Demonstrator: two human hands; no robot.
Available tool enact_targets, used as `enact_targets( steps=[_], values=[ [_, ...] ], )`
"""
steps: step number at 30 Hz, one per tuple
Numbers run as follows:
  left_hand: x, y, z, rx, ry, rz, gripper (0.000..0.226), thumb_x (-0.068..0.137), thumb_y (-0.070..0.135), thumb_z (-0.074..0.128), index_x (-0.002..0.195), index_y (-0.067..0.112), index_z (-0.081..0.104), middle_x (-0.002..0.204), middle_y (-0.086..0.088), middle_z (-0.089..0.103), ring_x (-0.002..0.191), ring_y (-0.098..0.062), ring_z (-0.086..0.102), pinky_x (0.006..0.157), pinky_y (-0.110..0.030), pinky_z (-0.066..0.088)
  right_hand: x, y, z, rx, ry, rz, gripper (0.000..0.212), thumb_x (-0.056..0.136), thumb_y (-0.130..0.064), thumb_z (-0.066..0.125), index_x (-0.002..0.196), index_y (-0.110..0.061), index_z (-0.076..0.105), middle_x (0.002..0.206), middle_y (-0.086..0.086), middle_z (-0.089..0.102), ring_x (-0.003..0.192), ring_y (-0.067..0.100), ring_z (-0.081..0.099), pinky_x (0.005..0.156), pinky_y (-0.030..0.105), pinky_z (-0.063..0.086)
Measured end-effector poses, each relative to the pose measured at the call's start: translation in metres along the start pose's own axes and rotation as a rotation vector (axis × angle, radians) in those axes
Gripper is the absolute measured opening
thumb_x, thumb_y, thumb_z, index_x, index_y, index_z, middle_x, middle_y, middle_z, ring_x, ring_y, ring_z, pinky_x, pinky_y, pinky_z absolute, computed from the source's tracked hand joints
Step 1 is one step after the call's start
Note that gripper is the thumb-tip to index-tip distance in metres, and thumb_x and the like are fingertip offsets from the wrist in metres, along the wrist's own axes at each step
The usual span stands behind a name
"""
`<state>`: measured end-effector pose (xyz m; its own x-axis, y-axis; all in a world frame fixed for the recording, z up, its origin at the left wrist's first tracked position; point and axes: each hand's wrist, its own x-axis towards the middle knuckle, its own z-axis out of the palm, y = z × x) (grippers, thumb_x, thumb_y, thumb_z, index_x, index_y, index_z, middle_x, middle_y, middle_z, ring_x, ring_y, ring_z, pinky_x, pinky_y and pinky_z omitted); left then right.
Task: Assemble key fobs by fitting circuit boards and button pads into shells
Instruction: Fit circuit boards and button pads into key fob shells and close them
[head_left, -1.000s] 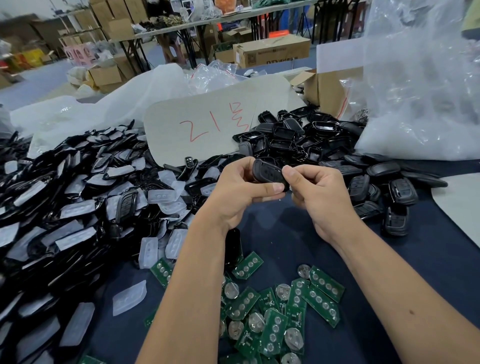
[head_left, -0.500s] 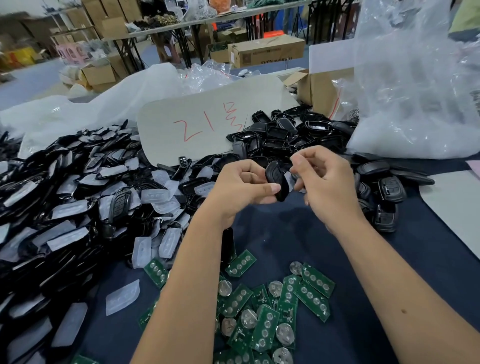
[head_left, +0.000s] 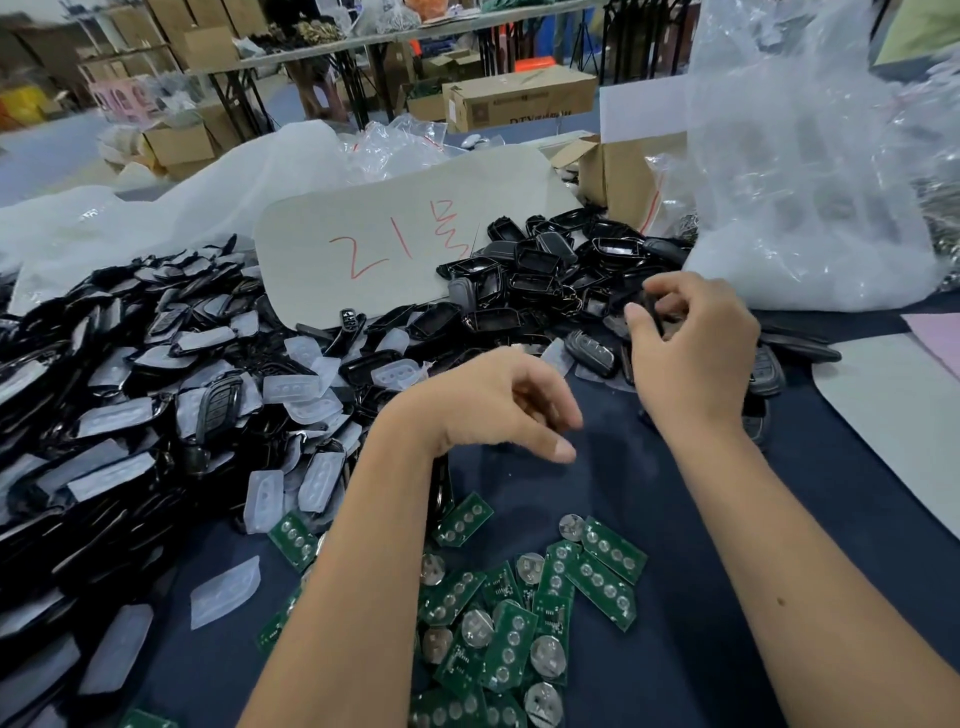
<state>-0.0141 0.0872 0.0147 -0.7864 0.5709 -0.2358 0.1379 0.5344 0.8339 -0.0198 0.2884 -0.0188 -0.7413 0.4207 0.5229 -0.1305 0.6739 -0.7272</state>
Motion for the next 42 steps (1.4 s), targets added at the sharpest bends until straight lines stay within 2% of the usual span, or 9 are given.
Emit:
enact_targets(
  steps=[3,8,16,21,25,29,35,38,42],
  values=[
    [0.000,0.021,0.006,0.255,-0.190,-0.032,0.029,0.070,0.019,0.096,0.093,0.018,0.078,0.099,-0.018,0.068,0.082,-0.017,0.057,0.079,-0.033,0.049,-0.001,-0.005,-0.001,0.031,-0.002,-0.026,0.007,0.092,-0.019,0.072,0.099,-0.017,0.073,0.085,0.000,0.068,0.079,0.018,0.063,0.079,0.035,0.049],
    [0.009,0.046,0.037,0.591,-0.286,-0.130,0.033,0.064,0.041,0.096,0.086,0.025,0.076,0.087,0.008,0.073,0.088,-0.011,0.065,0.083,-0.032,0.052,-0.001,-0.015,0.001,0.123,-0.249,-0.128,0.009,0.087,-0.013,0.074,0.080,-0.017,0.075,0.065,-0.015,0.065,0.063,-0.002,0.060,0.064,0.009,0.042],
    [0.008,0.040,0.033,0.520,-0.266,-0.161,0.023,0.070,0.024,0.093,0.078,0.013,0.075,0.063,0.005,0.072,0.058,0.000,0.059,0.069,-0.023,0.047,-0.005,-0.018,0.003,0.244,-0.308,-0.147,0.013,0.088,-0.009,0.075,0.079,-0.019,0.075,0.069,-0.011,0.070,0.067,0.009,0.065,0.065,0.016,0.050],
    [0.001,0.011,0.001,0.219,0.065,-0.074,0.021,0.080,0.007,0.087,0.079,0.006,0.066,0.069,-0.003,0.072,0.065,-0.012,0.070,0.067,-0.024,0.059,-0.016,-0.024,0.010,0.312,-0.504,-0.160,0.011,0.095,-0.016,0.070,0.088,-0.018,0.077,0.078,-0.007,0.074,0.072,0.013,0.067,0.072,0.034,0.055],
    [-0.006,-0.014,-0.016,-0.054,0.346,-0.096,0.021,0.078,-0.010,0.082,0.088,-0.006,0.064,0.067,-0.014,0.069,0.063,-0.025,0.071,0.070,-0.037,0.066,-0.032,-0.028,0.022,0.311,-0.711,-0.136,0.010,0.097,-0.014,0.068,0.103,-0.018,0.076,0.082,-0.003,0.074,0.065,0.010,0.067,0.062,0.021,0.049],
    [-0.020,-0.034,-0.032,-0.096,0.450,-0.148,0.022,0.075,-0.010,0.084,0.087,0.001,0.069,0.075,-0.011,0.074,0.063,-0.014,0.071,0.061,-0.023,0.059,-0.044,-0.029,0.032,0.344,-0.713,-0.104,0.011,0.090,-0.009,0.078,0.091,-0.020,0.076,0.075,0.000,0.072,0.063,0.016,0.069,0.059,0.026,0.053],
    [-0.026,-0.057,-0.052,0.069,0.969,-0.176,0.018,0.080,0.014,0.082,0.074,0.023,0.068,0.070,0.000,0.070,0.063,-0.009,0.062,0.063,-0.026,0.047,-0.049,-0.026,0.038,0.500,-0.659,0.050,0.017,0.092,-0.012,0.075,0.080,-0.019,0.065,0.080,0.002,0.073,0.061,0.021,0.071,0.060,0.044,0.061],
    [-0.029,-0.058,-0.052,0.118,0.906,-0.134,0.017,0.079,0.015,0.083,0.073,0.023,0.069,0.066,0.008,0.067,0.053,0.003,0.053,0.062,-0.023,0.044,-0.048,-0.025,0.041,0.724,-0.646,0.179,0.017,0.096,0.001,0.065,0.085,-0.008,0.056,0.096,0.007,0.076,0.084,0.023,0.078,0.056,0.035,0.058],
    [-0.045,-0.045,-0.061,0.200,0.368,-0.165,0.016,0.071,0.022,0.093,0.074,0.027,0.078,0.071,0.014,0.067,0.063,0.004,0.055,0.070,-0.024,0.042,-0.047,-0.023,0.045,0.751,-0.609,0.185,0.012,0.092,-0.008,0.069,0.086,-0.014,0.061,0.088,0.011,0.077,0.071,0.030,0.072,0.052,0.027,0.049]
  ],
)
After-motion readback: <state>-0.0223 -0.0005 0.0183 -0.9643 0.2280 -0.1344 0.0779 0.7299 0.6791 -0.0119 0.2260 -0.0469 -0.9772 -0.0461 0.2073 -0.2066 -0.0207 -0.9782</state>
